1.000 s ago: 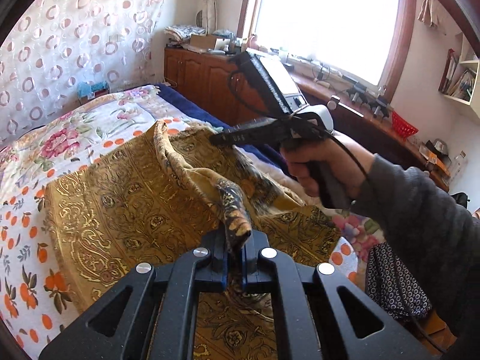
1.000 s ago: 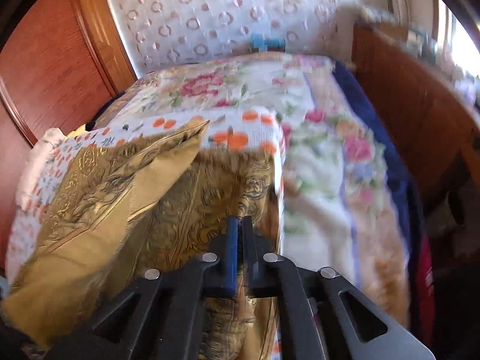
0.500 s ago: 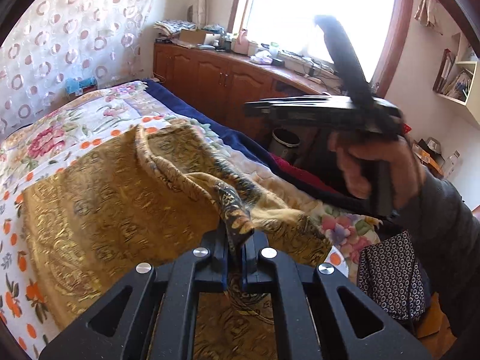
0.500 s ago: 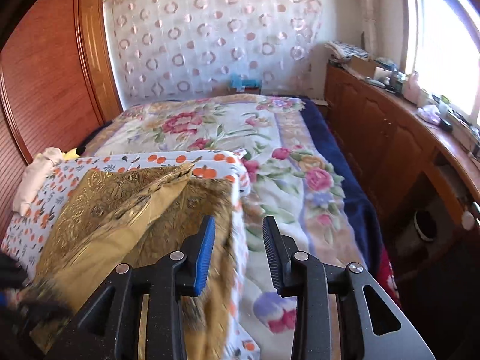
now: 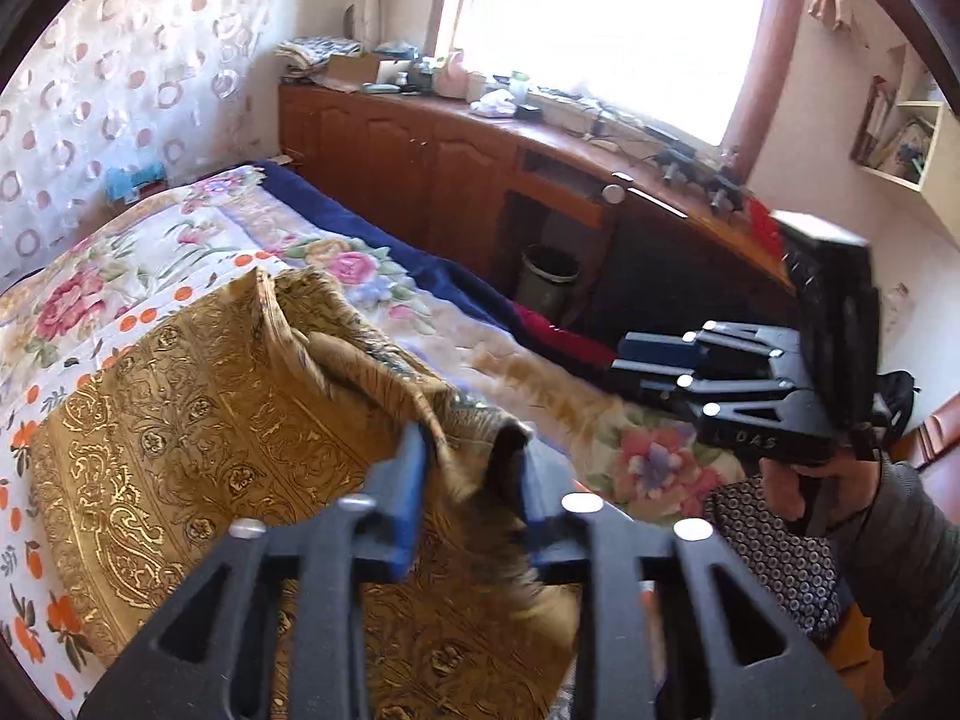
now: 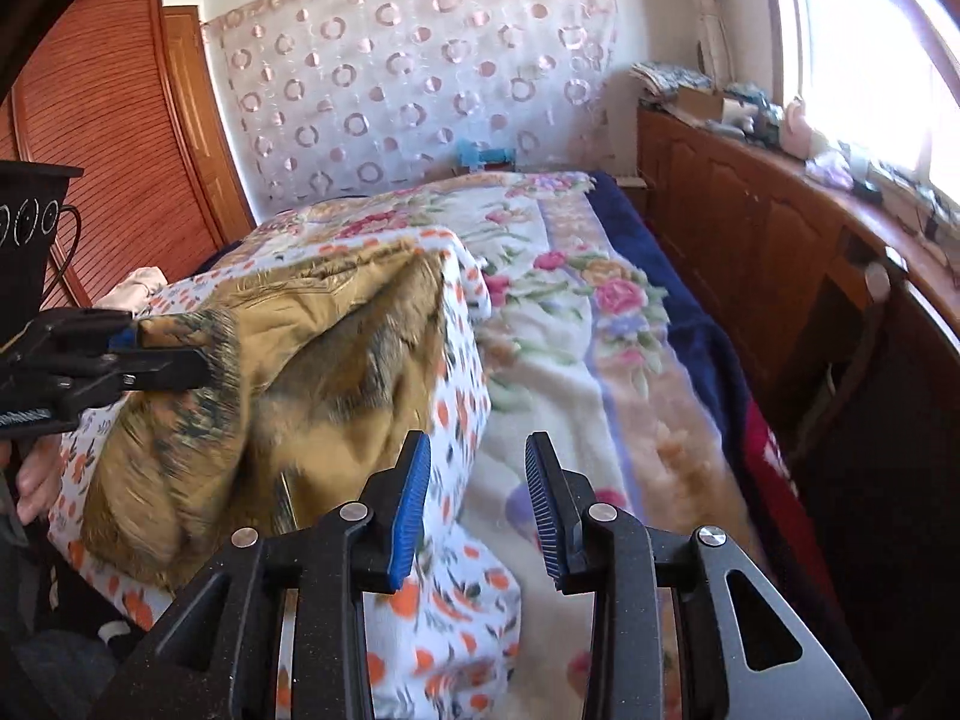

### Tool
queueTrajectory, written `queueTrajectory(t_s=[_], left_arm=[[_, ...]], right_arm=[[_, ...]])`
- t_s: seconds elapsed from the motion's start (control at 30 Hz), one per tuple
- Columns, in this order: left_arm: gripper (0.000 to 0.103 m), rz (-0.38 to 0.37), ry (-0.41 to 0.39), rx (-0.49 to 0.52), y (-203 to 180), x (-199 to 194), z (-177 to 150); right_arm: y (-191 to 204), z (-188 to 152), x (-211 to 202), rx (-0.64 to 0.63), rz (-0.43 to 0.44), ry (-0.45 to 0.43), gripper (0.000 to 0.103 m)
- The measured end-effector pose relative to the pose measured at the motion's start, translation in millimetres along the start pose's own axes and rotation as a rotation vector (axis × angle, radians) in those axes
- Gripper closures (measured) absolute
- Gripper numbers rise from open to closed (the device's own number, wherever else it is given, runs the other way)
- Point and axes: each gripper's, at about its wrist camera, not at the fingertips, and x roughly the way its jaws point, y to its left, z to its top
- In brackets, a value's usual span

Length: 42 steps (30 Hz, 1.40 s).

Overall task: Fold small clothes
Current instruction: 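Open the left gripper and press the folded garment flat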

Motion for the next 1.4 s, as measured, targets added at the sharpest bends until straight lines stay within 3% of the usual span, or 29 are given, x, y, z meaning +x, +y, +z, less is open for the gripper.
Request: queueTrajectory(t_s=[0.17,0.23,0.33,0.53,0.67,0.73,1.1,1.4], left_arm=[[0.057,0.021,-0.034,0.035,-3,-22,-5],[0.040,0.036,-0.033,0.030,4,-29,-11],[0.028,0.071,-0.010,0.024,22,-34,-28],[0.028,0.159,0.048,-0.040,65,-33,-64],[0.028,0.203,0.051,-0.081,88,-37,-75],[0.028,0.212,0.045,-0.099,94,-40,-78],[0.028,0.249,0.036,-0.121,105,-39,-89],[0.028,0.277,0.073,-0.126,112,-24,-100]], right_arm=[[10,-7,-9,0.001,0.056,-0.004,0.069],[13,-5,-15,-0.002,0.071,-0.012,0.069],[18,-9,-21,0.000,0.100,-0.023,0.069],[36,3,-17,-0.052,0.107,-0.069,0.069],[51,17,-1,-0.105,0.098,-0.076,0.051],[59,18,10,-0.141,0.070,-0.065,0.048],[76,29,11,-0.216,0.044,-0.085,0.046],[88,26,11,-0.244,0.070,-0.099,0.045]])
